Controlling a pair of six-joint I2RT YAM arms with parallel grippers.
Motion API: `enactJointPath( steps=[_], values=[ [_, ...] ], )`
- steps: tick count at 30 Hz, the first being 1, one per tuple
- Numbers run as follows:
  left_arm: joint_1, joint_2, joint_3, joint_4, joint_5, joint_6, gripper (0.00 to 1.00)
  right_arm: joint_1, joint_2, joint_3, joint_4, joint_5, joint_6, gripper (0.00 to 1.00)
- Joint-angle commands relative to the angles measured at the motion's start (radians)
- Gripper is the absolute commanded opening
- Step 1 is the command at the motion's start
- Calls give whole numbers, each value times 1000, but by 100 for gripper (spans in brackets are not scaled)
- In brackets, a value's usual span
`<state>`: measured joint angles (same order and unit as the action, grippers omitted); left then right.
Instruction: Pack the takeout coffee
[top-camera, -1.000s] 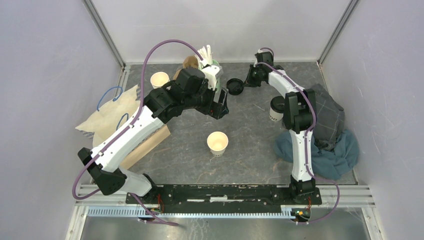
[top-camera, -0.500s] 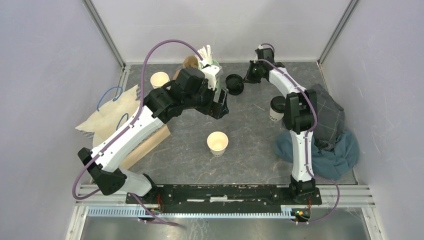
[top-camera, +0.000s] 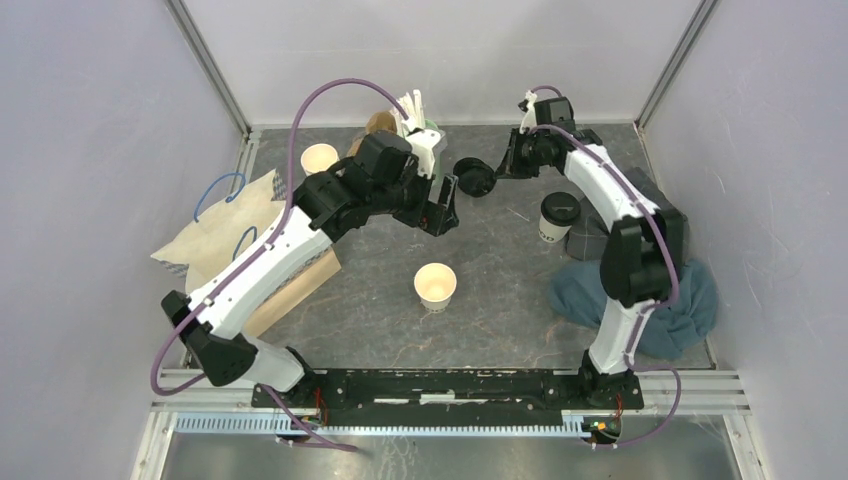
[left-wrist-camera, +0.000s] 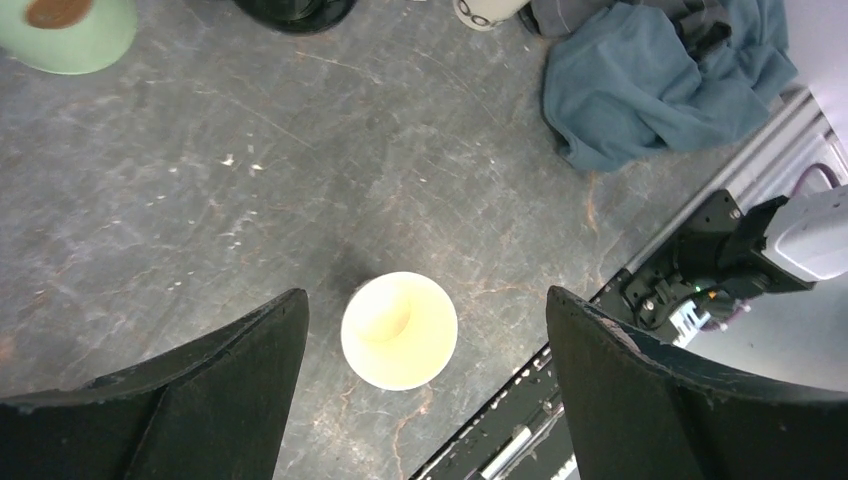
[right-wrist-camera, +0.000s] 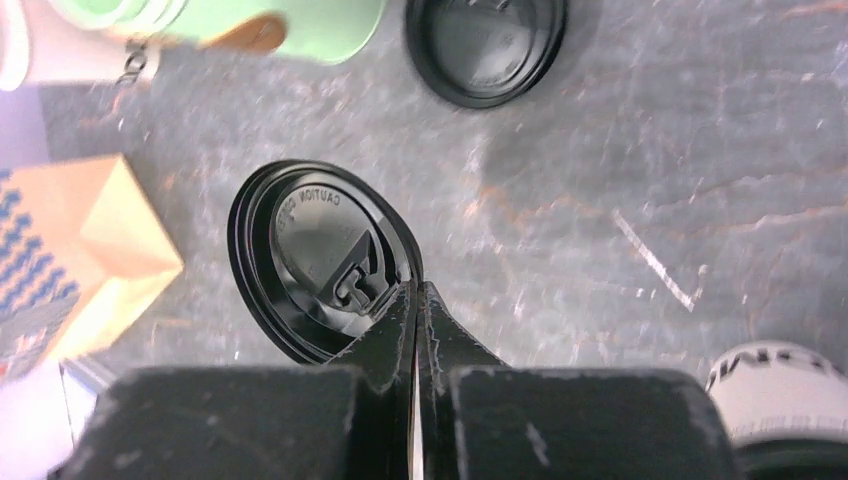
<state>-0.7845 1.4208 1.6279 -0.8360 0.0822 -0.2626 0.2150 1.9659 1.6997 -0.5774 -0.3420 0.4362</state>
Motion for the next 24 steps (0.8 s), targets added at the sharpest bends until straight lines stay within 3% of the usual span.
enactJointPath(
  steps=[1,7,13,18,24],
  values=[
    [3,86,48,12,111,40,93,27,-202,-101,-72,-72,-89,0],
    [-64,207,154,-20,102,158,88,66,-310,-199,-140,-162,-142,0],
    [-182,306,243,-92,-112,255,79,74,-385,-352,-98,-240,-133,0],
    [-281,350,208,-113,-231,342,73,75,-401,-364,-100,-276,-123,0],
    [-307,368,156,-77,-288,372,68,74,-410,-359,-111,-313,-103,0]
  ],
)
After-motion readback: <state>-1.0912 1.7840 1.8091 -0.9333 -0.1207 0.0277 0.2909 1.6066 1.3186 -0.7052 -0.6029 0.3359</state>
